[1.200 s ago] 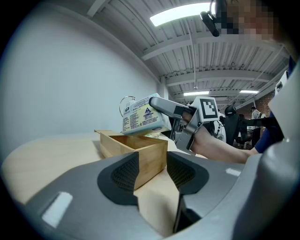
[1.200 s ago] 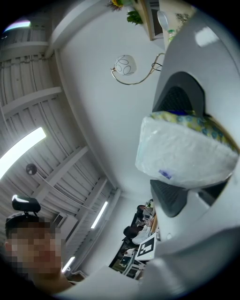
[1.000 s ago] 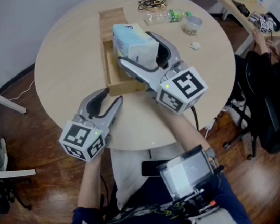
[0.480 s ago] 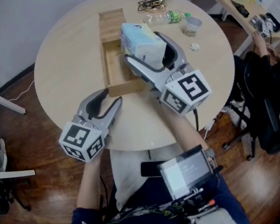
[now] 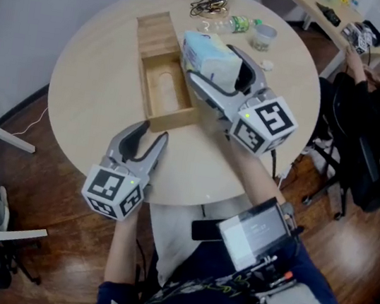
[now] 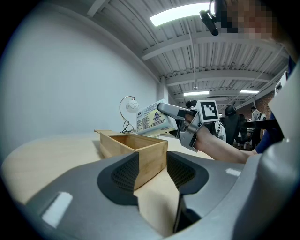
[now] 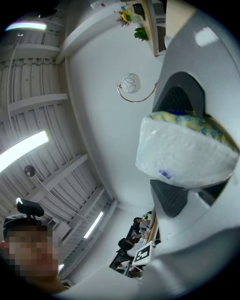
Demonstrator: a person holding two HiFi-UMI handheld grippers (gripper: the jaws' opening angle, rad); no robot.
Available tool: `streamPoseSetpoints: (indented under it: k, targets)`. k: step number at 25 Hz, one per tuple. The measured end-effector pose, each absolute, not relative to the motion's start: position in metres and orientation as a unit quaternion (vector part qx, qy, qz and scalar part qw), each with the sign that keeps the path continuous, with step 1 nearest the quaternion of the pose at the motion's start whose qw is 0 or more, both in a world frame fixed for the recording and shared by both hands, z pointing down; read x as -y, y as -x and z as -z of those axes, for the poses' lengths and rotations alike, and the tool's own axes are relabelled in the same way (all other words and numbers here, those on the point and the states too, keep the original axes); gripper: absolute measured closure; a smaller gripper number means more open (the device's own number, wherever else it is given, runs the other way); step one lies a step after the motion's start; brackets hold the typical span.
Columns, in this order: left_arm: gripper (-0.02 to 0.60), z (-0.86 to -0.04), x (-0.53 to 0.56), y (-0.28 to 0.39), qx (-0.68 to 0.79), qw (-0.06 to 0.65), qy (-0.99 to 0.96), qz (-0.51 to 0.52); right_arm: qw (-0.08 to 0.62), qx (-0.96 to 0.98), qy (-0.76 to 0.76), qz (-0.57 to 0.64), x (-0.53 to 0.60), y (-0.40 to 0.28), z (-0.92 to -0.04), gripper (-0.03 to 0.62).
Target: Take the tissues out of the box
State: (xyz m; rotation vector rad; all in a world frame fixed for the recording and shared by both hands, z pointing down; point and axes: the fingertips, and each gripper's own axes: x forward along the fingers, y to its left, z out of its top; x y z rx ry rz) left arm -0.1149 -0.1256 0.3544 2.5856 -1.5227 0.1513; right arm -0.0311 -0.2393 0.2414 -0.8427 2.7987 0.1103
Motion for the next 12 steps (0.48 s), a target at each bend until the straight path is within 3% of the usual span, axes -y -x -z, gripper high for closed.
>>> streamPoseSetpoints:
  k: [12]
  targets:
    - [0.390, -0.355, 0.126, 0.114, 0.505, 0.068, -0.859, -0.051, 0.104, -0.944, 0.312, -0.026, 0.257, 0.009, -0.249, 0.177]
